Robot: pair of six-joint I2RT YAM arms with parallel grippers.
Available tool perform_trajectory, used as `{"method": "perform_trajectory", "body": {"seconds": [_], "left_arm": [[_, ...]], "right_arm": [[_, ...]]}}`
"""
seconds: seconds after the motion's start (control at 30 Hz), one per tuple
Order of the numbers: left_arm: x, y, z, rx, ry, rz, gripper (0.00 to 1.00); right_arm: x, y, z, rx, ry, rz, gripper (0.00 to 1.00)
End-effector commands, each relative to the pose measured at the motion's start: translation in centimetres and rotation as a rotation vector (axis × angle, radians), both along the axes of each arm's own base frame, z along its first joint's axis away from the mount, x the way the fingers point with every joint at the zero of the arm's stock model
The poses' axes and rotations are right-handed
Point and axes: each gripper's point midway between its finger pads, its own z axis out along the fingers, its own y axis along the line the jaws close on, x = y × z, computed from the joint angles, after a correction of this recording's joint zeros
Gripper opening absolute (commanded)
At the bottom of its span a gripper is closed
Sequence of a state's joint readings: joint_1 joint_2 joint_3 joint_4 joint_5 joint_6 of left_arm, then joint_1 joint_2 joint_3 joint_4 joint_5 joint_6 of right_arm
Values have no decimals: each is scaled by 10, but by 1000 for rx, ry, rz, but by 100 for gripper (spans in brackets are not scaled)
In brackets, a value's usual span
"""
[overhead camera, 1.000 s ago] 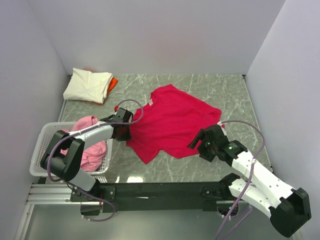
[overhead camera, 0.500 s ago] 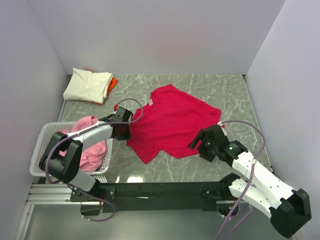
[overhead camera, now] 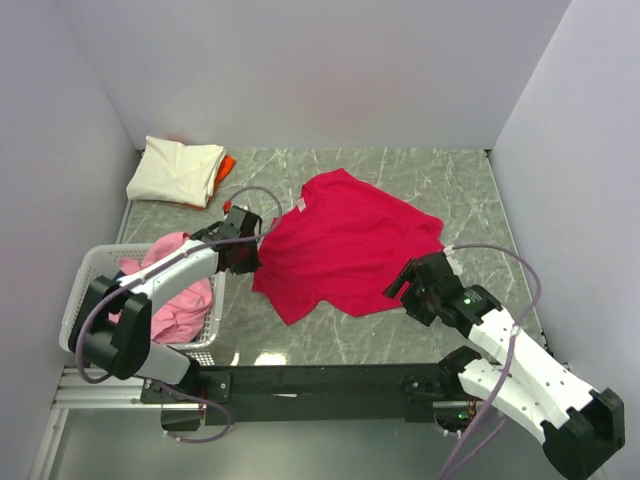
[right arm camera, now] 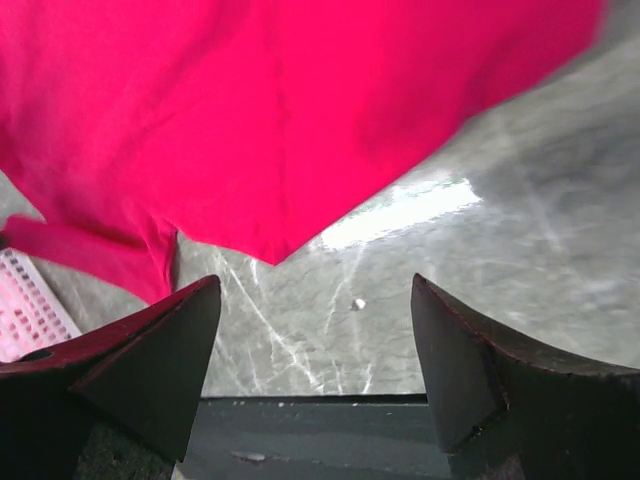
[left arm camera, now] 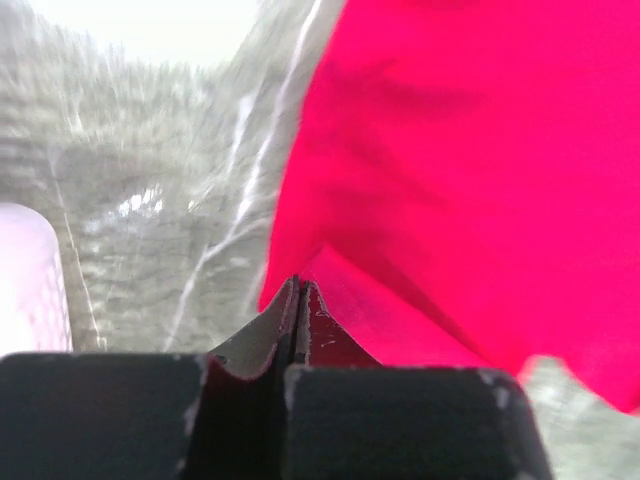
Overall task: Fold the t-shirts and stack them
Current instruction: Flatten the tshirt out
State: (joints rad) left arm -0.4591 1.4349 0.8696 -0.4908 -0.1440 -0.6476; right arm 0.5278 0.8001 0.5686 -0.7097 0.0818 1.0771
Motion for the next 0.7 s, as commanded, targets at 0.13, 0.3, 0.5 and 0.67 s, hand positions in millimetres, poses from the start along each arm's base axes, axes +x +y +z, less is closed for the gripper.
{"method": "perform_trajectory", "body": {"seconds": [0.13,0.3,0.5,0.67], "left_arm": [[60,-2,134,-163,-296,73,1],[65,2,140,-190,-293,65,1],[48,1,115,-226,-230,56,1],[32,0,102,-254,-193,53,1]], "right_arm": [[6,-42,27,-139,-104,-136,82],[24,-43,37,-175,-146,-121,77],[63,-38,41,-278,-139,-58,71],[102,-32,45,-311,-132,-32,70]]}}
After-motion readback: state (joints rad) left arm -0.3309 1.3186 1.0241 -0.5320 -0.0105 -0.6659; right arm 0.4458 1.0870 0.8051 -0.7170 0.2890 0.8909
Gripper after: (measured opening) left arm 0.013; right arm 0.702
